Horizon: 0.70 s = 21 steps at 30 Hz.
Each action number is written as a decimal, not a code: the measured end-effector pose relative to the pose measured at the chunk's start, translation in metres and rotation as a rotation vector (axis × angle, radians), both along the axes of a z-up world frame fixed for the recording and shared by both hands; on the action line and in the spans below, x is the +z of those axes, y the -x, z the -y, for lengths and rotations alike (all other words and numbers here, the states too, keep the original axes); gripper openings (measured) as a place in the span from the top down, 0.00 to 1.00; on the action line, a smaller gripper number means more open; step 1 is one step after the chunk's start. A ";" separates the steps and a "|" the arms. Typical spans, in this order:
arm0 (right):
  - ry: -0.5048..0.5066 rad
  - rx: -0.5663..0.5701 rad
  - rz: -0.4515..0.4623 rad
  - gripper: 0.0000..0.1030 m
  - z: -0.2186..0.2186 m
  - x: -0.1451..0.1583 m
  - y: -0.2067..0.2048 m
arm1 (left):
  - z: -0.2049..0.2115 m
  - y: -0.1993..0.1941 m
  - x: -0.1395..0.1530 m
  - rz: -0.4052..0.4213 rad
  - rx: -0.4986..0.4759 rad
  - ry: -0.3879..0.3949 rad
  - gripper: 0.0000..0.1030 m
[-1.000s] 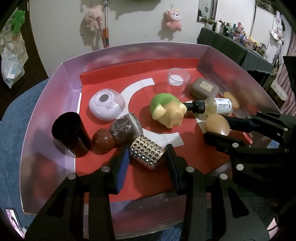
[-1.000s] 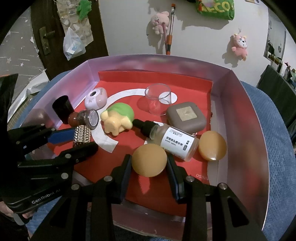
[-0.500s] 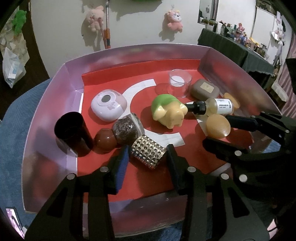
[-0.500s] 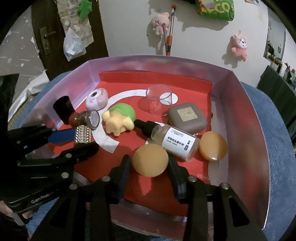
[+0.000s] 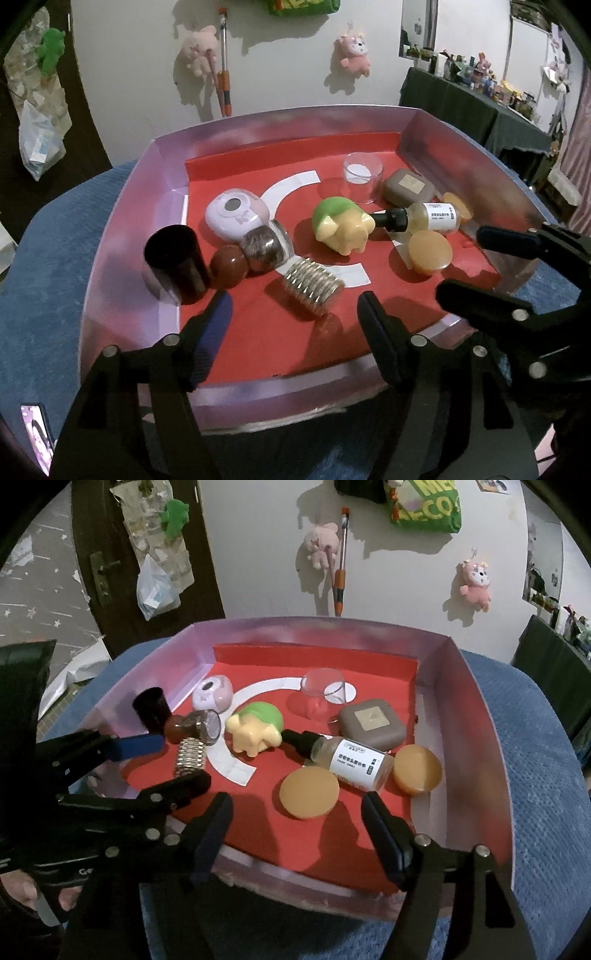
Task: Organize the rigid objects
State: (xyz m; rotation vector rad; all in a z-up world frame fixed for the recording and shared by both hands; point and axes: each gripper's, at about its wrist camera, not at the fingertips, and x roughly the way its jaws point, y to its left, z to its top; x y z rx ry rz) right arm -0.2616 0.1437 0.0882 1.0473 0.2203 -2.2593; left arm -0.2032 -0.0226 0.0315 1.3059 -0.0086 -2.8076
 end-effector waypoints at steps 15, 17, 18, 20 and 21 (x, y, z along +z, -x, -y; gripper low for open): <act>0.092 -0.033 -0.102 0.02 -0.020 0.035 -0.038 | 0.010 -0.041 0.025 -0.102 0.071 -0.003 0.14; 0.104 -0.049 -0.116 0.00 -0.022 0.037 -0.042 | 0.012 -0.046 0.027 -0.116 0.076 -0.019 0.14; 0.112 -0.057 -0.116 0.00 -0.024 0.037 -0.043 | 0.013 -0.048 0.027 -0.120 0.077 -0.032 0.14; 0.137 -0.071 -0.110 0.00 -0.027 0.036 -0.045 | 0.015 -0.051 0.026 -0.125 0.084 -0.055 0.14; 0.148 -0.081 -0.108 0.00 -0.028 0.035 -0.046 | 0.015 -0.052 0.025 -0.126 0.088 -0.061 0.13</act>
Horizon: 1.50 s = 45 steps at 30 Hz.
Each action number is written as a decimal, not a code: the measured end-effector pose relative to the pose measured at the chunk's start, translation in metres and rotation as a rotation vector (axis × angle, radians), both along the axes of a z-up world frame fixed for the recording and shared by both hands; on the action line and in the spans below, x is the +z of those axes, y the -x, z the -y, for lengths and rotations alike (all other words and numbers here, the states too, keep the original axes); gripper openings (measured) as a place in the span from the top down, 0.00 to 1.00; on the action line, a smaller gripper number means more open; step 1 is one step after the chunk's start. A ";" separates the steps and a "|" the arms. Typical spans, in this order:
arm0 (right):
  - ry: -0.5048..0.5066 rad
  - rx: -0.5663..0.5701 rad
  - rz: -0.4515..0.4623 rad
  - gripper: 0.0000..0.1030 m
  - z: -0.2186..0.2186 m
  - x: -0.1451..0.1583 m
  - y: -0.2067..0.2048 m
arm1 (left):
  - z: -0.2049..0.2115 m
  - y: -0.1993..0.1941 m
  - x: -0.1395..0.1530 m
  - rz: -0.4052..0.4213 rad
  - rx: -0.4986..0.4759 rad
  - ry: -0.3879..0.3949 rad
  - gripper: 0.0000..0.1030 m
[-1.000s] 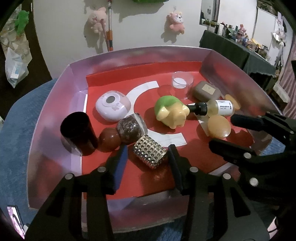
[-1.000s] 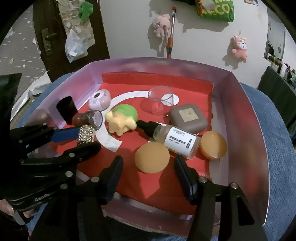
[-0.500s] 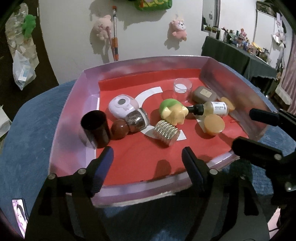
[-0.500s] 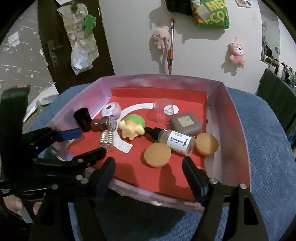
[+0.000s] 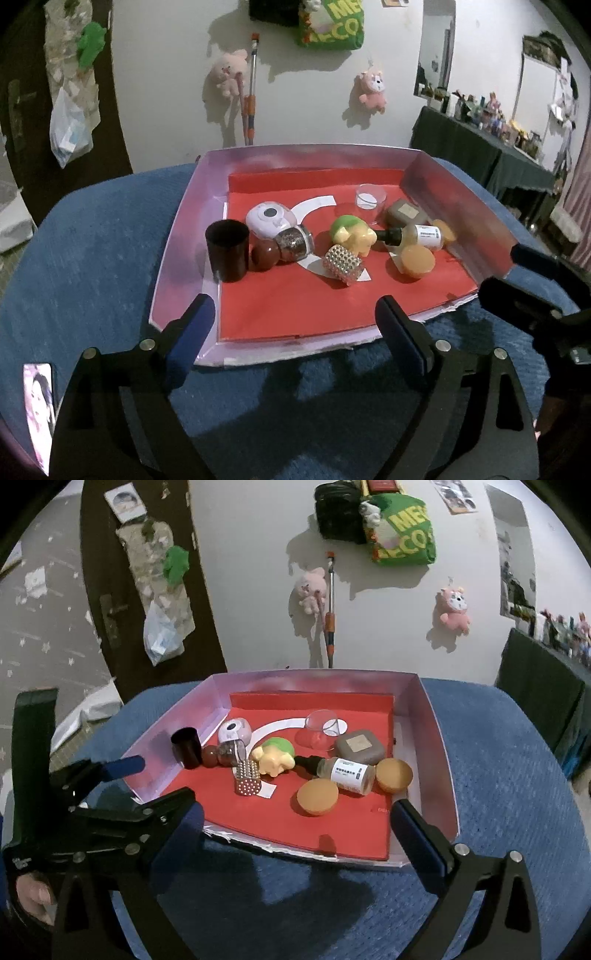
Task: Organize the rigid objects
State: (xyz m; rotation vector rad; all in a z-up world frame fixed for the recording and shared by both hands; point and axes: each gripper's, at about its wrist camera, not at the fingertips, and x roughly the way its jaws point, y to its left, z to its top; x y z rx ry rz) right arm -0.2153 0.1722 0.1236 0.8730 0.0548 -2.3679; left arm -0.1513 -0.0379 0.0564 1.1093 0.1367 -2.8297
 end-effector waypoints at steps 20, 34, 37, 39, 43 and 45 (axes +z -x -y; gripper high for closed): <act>-0.024 -0.089 -0.008 0.00 0.007 -0.031 -0.003 | 0.006 -0.003 -0.018 0.013 0.042 0.003 0.11; -0.026 -0.079 -0.004 0.00 0.010 -0.033 -0.003 | 0.006 -0.005 -0.017 0.011 0.041 -0.003 0.11; -0.013 -0.078 0.001 0.00 0.008 -0.030 -0.004 | 0.005 -0.007 -0.015 0.009 0.037 -0.003 0.11; -0.003 -0.077 -0.001 0.00 0.006 -0.028 -0.006 | 0.004 -0.009 -0.013 0.004 0.033 -0.007 0.11; -0.003 -0.063 0.006 0.00 0.003 -0.022 -0.013 | 0.003 -0.018 -0.010 0.006 0.024 -0.020 0.11; -0.008 -0.057 0.008 0.00 0.002 -0.020 -0.017 | 0.001 -0.022 -0.011 0.012 0.018 -0.027 0.10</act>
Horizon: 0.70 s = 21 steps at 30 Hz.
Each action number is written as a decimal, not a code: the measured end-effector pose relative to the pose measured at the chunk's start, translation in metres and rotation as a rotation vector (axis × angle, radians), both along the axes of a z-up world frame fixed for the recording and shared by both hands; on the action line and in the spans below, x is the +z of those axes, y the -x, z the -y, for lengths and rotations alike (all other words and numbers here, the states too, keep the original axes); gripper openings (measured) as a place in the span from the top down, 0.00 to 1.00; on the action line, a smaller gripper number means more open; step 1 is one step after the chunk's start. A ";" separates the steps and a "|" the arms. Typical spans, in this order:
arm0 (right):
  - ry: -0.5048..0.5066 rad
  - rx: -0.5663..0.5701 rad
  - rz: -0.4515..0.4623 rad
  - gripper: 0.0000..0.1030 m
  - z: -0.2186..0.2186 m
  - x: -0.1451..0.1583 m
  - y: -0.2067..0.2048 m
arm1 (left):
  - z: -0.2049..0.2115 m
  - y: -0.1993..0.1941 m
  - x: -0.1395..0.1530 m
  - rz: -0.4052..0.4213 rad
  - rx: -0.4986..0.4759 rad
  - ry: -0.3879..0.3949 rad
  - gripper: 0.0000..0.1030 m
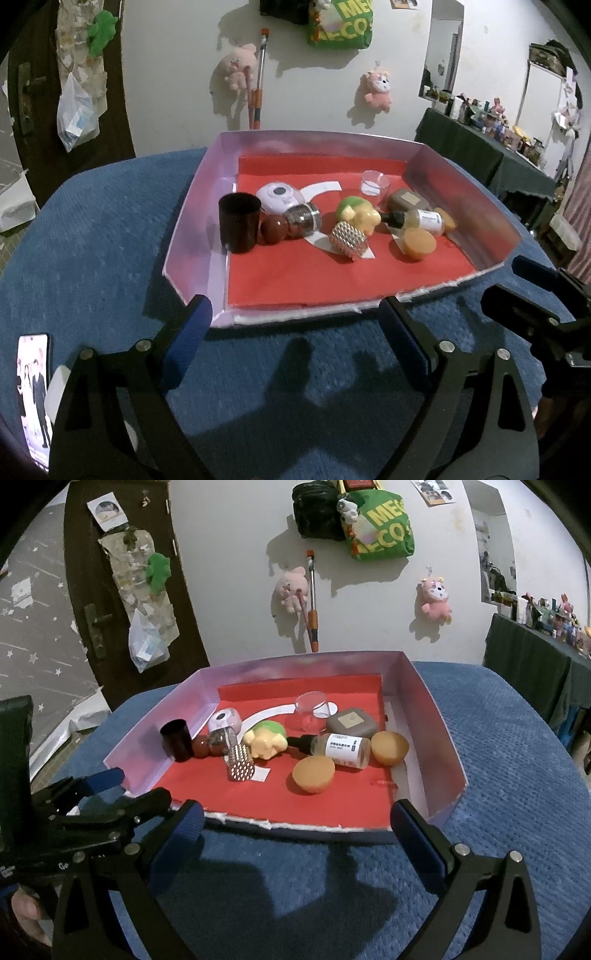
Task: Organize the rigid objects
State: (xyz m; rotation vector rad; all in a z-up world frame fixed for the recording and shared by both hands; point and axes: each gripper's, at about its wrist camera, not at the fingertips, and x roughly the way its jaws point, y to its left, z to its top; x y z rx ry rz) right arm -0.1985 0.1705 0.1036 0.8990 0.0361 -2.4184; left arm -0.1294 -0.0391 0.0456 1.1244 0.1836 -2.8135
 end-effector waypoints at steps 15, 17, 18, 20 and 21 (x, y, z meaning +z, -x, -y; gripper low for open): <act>-0.049 0.006 0.078 0.00 -0.019 -0.020 -0.030 | -0.011 -0.020 -0.029 0.102 -0.039 -0.016 0.10; -0.057 -0.001 0.088 0.00 -0.022 -0.024 -0.031 | -0.010 -0.021 -0.031 0.106 -0.039 -0.024 0.10; -0.061 -0.004 0.090 0.00 -0.023 -0.026 -0.031 | -0.010 -0.021 -0.031 0.107 -0.038 -0.027 0.10; -0.061 -0.009 0.103 0.00 -0.025 -0.029 -0.031 | -0.010 -0.021 -0.033 0.110 -0.039 -0.030 0.10; -0.058 -0.010 0.109 0.00 -0.026 -0.031 -0.031 | -0.011 -0.021 -0.033 0.112 -0.039 -0.029 0.10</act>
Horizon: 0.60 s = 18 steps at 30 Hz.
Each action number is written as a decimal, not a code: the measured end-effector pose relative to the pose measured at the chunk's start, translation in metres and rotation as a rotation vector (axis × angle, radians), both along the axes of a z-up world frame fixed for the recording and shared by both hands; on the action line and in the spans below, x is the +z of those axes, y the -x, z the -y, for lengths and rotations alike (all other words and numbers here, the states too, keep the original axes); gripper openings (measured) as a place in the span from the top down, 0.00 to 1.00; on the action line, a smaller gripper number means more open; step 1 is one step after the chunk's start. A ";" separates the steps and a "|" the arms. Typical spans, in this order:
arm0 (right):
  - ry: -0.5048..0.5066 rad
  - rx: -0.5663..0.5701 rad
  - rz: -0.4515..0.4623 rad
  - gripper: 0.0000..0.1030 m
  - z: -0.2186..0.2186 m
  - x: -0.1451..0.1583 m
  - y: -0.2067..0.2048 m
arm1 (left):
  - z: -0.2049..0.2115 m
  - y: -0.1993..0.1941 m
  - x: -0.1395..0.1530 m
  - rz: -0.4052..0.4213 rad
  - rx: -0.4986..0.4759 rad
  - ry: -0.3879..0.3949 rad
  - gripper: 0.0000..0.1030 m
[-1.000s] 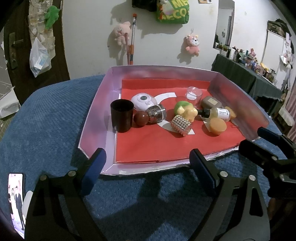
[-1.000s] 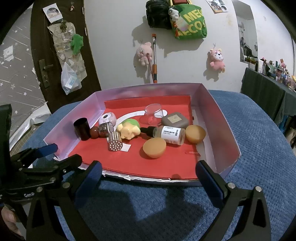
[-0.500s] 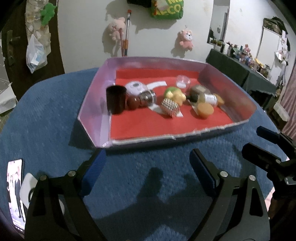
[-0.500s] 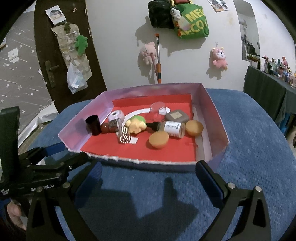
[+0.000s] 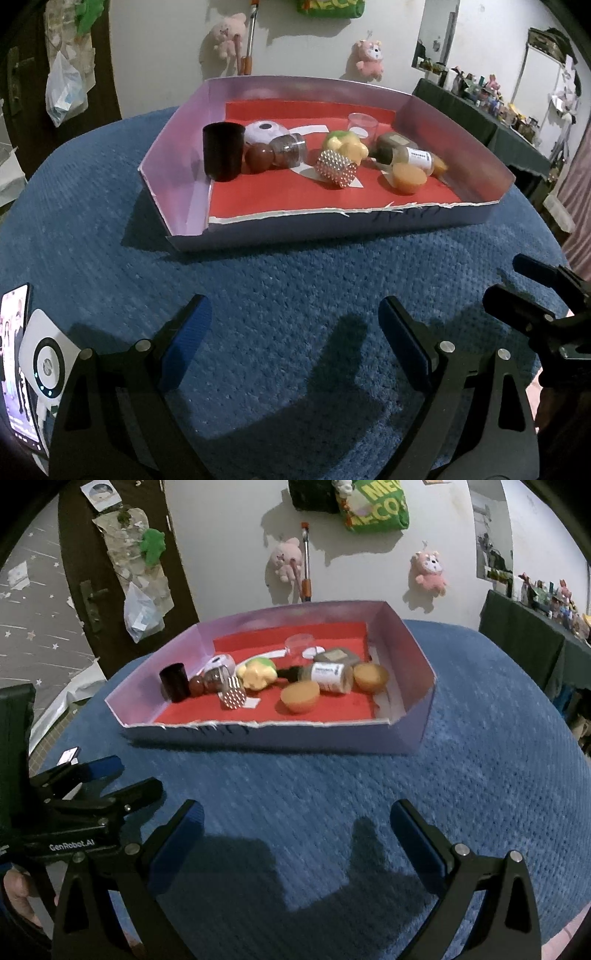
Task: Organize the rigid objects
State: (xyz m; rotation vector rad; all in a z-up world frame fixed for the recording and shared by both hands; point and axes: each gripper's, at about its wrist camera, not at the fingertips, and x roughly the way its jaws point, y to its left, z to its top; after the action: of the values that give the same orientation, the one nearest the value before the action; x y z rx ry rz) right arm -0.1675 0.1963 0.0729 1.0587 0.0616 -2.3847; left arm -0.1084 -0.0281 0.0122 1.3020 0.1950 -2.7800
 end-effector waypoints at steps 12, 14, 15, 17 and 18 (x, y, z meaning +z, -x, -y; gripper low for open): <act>-0.012 -0.019 0.022 0.00 -0.002 -0.010 0.000 | -0.002 -0.001 -0.006 0.016 0.001 0.004 0.10; -0.016 -0.023 0.027 0.00 -0.002 -0.012 0.001 | -0.003 -0.001 -0.006 0.016 0.000 0.011 0.10; -0.017 -0.024 0.028 0.00 -0.002 -0.013 0.001 | -0.003 -0.001 -0.006 0.015 -0.001 0.015 0.09; -0.024 -0.024 0.032 0.00 -0.001 -0.015 0.002 | -0.005 -0.001 -0.007 0.015 -0.002 0.026 0.09; -0.026 -0.026 0.032 0.00 -0.001 -0.015 0.002 | -0.006 -0.001 -0.007 0.015 -0.002 0.032 0.09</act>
State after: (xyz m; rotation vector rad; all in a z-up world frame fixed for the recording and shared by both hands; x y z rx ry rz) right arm -0.1692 0.1975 0.0575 1.1158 0.0688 -2.3953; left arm -0.1069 -0.0225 0.0048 1.3167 0.1480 -2.7624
